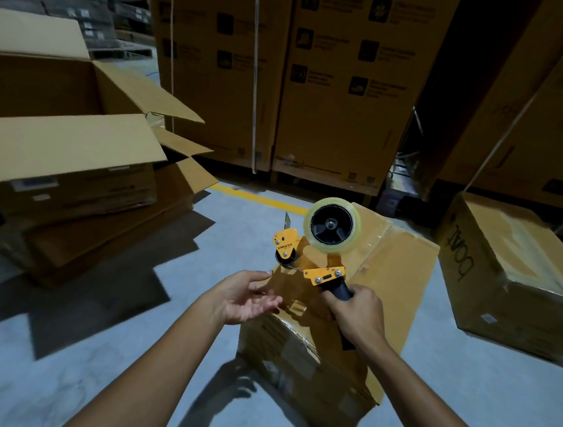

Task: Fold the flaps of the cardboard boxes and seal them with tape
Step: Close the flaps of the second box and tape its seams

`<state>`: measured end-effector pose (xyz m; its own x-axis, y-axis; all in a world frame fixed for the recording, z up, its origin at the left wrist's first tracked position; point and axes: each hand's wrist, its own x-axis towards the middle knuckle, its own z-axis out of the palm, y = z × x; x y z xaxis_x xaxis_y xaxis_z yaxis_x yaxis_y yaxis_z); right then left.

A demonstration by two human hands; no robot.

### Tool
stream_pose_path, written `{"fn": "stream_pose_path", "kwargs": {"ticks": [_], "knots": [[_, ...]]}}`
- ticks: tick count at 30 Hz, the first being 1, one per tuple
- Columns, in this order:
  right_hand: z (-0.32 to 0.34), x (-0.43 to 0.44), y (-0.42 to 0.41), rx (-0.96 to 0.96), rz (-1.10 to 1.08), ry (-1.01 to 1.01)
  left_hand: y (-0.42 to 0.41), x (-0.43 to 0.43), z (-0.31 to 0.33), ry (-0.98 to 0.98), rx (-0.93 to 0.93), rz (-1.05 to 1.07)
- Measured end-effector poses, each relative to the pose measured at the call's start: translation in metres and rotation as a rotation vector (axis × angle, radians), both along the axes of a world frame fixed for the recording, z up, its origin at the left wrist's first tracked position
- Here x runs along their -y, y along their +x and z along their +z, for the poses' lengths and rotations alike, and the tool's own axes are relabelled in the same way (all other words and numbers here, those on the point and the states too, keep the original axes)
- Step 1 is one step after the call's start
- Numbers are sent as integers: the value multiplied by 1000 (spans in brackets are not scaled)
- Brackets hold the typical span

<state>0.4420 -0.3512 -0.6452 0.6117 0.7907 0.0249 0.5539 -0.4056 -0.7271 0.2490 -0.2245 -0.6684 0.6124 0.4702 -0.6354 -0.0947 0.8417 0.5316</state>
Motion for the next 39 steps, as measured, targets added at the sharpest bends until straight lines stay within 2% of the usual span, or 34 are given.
{"fn": "stream_pose_path", "kwargs": {"ticks": [5,9,14,17,21,33,37,39], "knots": [[3,-8,-7,-14,2,30,-16,-2,-1,1,11,-22],[2,-13,-12,0,8,18,-24,-14,-1,33,-84,76],[-4,-15,-18,55,31,-4,-31,-40,-4,459,-282,177],[-9,-15,-24,99,47,-20,-41,-48,-12,571,-306,115],[-16,-14,-27,126,60,-35,-51,-52,-33,569,-239,18],[-30,-7,-25,224,60,-85,-38,-49,-82,390,-104,-18],[-30,-7,-23,256,83,-125,-38,-46,-78,485,-437,-214],[-28,-9,-22,264,105,-163,-37,-49,-81,620,-632,-52]]}}
